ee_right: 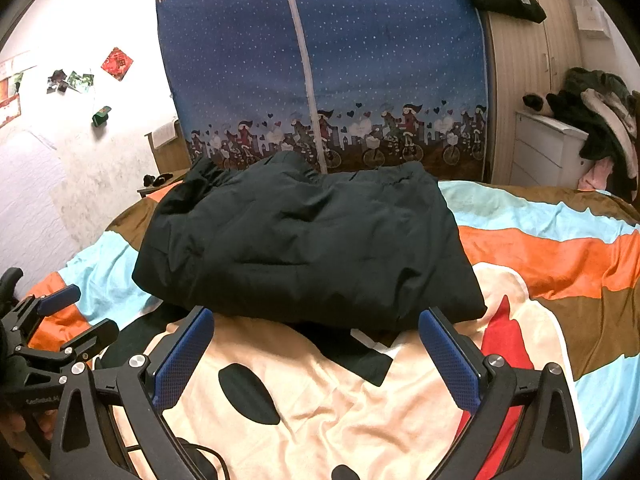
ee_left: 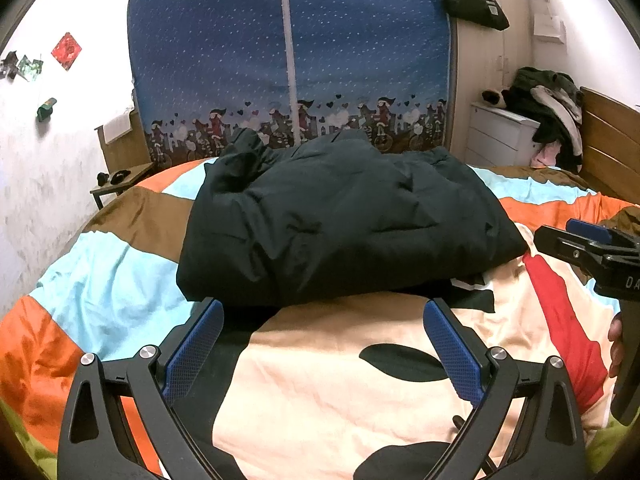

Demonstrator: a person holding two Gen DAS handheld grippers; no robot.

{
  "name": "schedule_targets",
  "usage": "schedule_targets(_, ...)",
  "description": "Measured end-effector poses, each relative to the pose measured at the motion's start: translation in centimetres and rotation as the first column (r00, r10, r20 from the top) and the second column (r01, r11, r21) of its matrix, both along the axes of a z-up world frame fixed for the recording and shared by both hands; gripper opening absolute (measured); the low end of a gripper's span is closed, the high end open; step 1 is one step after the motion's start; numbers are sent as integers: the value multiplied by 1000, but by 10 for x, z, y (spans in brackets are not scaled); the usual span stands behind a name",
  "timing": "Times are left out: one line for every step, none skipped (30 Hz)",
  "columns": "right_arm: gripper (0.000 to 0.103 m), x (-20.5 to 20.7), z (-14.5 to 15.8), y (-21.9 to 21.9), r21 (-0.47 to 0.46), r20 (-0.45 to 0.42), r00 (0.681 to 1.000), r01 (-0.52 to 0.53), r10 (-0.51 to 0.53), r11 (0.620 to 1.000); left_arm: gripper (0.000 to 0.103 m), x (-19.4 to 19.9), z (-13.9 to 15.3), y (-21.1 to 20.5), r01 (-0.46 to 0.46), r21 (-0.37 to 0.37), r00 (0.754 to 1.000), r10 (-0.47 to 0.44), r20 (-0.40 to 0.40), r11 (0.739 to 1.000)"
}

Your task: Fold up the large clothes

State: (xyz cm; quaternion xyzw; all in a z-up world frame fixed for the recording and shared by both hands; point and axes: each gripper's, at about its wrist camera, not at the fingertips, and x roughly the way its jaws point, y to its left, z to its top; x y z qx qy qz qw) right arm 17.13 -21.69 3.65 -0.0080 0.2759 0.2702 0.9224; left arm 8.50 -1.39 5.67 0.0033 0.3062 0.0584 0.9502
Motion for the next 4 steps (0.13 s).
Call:
schedule_targets(103, -2, -1, 0, 0, -2, 1000, 1, -1, 1000, 98, 2, 0, 2, 1, -1, 1000, -1, -1, 1000)
schedule_targets(103, -3, -2, 0, 1, -2, 1000, 1, -1, 1000, 98, 2, 0, 2, 2, -1, 1000, -2, -2, 1000)
schedule_targets(103, -5, -2, 0, 1, -3, 1000, 0, 0, 1000, 98, 3, 0, 2, 1, 0, 1000, -1, -2, 1000)
schedule_targets(103, -1, -1, -1, 0, -2, 1000, -1, 1, 1000, 98, 3, 0, 2, 2, 0, 1000, -2, -3, 1000)
